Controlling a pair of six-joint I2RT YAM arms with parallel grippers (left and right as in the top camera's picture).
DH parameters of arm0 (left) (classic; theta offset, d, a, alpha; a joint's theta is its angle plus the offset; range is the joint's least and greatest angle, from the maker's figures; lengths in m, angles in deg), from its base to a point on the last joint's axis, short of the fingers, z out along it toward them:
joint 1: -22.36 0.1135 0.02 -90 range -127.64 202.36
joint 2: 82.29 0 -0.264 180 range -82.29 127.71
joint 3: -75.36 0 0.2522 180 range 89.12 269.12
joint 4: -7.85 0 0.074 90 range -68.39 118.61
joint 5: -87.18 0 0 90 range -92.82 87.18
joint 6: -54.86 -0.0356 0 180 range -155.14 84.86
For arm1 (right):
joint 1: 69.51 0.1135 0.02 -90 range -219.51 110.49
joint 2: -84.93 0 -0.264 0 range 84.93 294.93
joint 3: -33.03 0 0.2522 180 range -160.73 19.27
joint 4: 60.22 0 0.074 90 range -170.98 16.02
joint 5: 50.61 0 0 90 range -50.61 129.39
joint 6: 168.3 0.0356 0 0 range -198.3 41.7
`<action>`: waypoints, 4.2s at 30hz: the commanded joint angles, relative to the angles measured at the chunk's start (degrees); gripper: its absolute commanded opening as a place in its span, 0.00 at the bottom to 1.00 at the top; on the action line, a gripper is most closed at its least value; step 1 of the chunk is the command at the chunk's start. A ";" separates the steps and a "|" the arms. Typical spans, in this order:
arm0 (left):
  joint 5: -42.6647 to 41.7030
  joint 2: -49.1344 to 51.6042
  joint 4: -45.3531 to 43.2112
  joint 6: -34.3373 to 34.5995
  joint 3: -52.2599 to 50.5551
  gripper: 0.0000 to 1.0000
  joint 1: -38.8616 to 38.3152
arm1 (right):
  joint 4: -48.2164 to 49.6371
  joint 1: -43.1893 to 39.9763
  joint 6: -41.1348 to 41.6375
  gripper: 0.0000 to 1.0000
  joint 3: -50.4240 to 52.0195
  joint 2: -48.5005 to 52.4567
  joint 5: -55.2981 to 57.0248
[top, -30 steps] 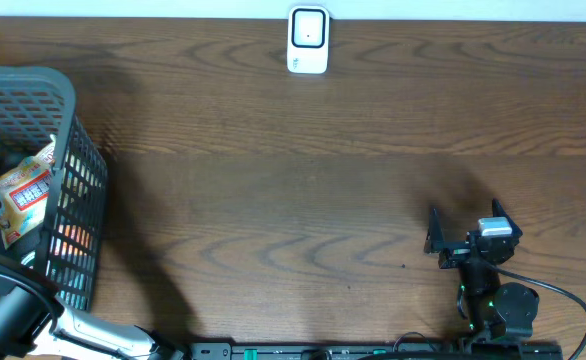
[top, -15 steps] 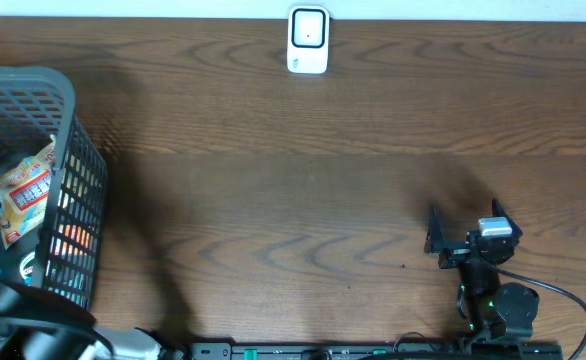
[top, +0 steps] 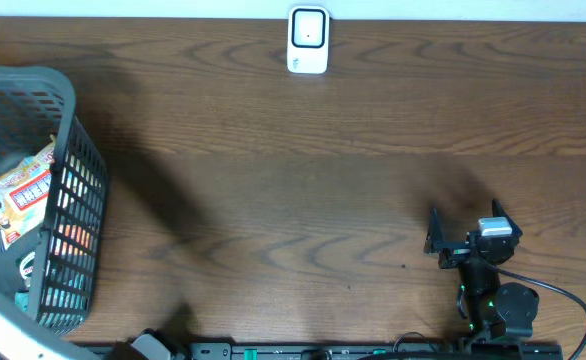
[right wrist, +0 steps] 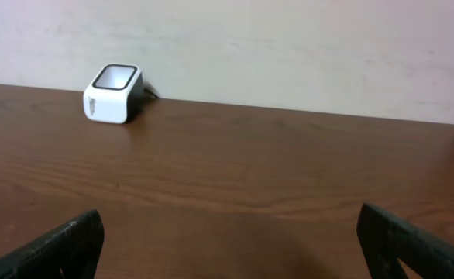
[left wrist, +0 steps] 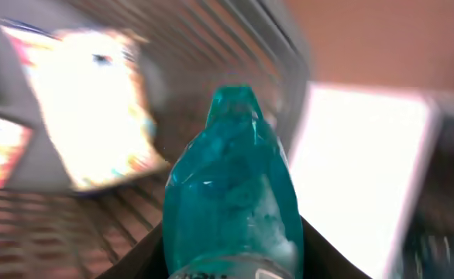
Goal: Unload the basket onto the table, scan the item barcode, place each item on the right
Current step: 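Lift the teal bottle and place it upright on the table center, then reach the left gripper into the basket and grasp the snack bag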
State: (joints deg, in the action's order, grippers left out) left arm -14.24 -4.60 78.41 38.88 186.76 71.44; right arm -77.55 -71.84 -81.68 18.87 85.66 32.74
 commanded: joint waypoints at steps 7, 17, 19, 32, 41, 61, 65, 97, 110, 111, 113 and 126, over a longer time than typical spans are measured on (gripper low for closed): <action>-2.36 -0.28 -6.58 -9.94 1.70 0.30 -28.85 | -0.13 0.46 0.11 0.99 0.09 -0.09 0.09; 21.33 9.81 1.01 -17.64 1.70 0.31 -59.84 | -0.13 0.46 0.11 0.99 0.09 -0.09 0.09; 22.64 12.79 4.61 -17.64 1.70 0.31 -62.99 | -0.13 0.46 0.09 0.99 0.09 -0.09 0.09; 18.45 24.63 15.69 -16.35 1.68 0.33 -67.87 | -0.13 0.44 0.11 0.99 0.09 -0.09 0.15; 18.53 33.59 12.44 -16.59 0.28 0.33 -69.72 | -0.48 0.39 0.11 0.99 0.09 -0.09 3.30; 21.35 37.66 10.21 -17.64 0.28 0.40 -76.28 | -0.48 0.39 0.11 0.99 0.09 -0.09 3.30; 21.35 37.59 10.45 -17.64 0.28 0.50 -76.28 | -0.48 0.39 0.11 0.99 0.09 -0.09 3.30; 29.46 9.29 25.90 -3.98 18.32 0.98 -26.36 | -0.48 0.39 0.09 0.99 0.09 -0.09 3.30; 19.28 16.79 9.01 11.80 -4.37 0.98 -12.76 | -0.48 0.39 0.11 0.99 0.09 -0.09 3.28; 18.56 17.75 7.43 13.35 -5.92 0.98 -12.76 | -0.48 0.39 0.11 0.99 0.09 -0.09 3.30; 17.84 20.70 4.35 19.10 -9.03 0.98 -12.79 | -0.48 0.39 0.11 0.99 0.09 -0.09 3.28; 16.31 35.50 -4.44 21.24 -9.73 0.98 -12.76 | -0.48 0.39 0.09 0.99 0.09 -0.09 3.30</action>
State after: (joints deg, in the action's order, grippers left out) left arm 2.22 27.71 74.34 58.99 176.77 58.59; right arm -77.82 -71.84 -81.68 18.87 85.68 35.36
